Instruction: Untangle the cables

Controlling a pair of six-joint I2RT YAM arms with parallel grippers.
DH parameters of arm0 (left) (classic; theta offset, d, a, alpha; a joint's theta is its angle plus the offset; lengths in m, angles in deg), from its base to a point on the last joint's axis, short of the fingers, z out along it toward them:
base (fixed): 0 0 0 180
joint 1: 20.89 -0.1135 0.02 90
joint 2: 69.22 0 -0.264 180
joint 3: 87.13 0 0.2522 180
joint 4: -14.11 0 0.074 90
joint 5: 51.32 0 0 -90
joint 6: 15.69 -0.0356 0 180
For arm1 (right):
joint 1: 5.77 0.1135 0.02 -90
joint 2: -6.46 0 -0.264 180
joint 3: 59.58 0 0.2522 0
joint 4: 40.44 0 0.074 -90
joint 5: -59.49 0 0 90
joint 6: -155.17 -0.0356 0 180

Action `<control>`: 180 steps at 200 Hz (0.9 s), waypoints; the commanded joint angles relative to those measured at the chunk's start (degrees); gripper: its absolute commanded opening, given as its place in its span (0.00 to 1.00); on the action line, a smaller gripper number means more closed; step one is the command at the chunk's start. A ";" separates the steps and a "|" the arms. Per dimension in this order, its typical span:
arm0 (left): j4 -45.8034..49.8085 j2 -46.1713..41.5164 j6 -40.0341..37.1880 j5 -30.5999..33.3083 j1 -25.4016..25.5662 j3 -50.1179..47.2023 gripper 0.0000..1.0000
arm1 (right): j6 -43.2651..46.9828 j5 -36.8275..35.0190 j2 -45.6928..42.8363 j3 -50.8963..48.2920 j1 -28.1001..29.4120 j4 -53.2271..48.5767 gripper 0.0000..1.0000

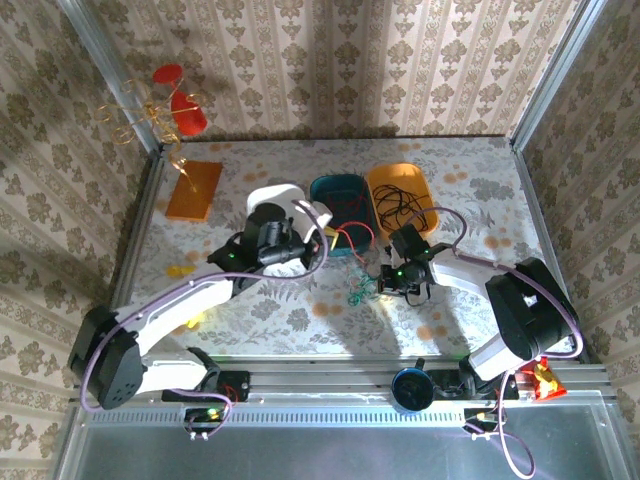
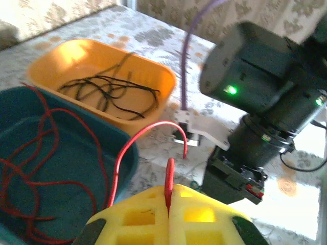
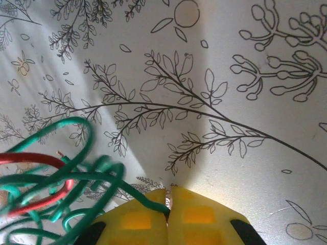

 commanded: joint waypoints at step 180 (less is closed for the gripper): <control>-11.58 -3.72 14.59 -12.70 -16.59 7.26 0.00 | -1.45 -2.74 -0.73 -3.77 -1.75 -0.56 0.05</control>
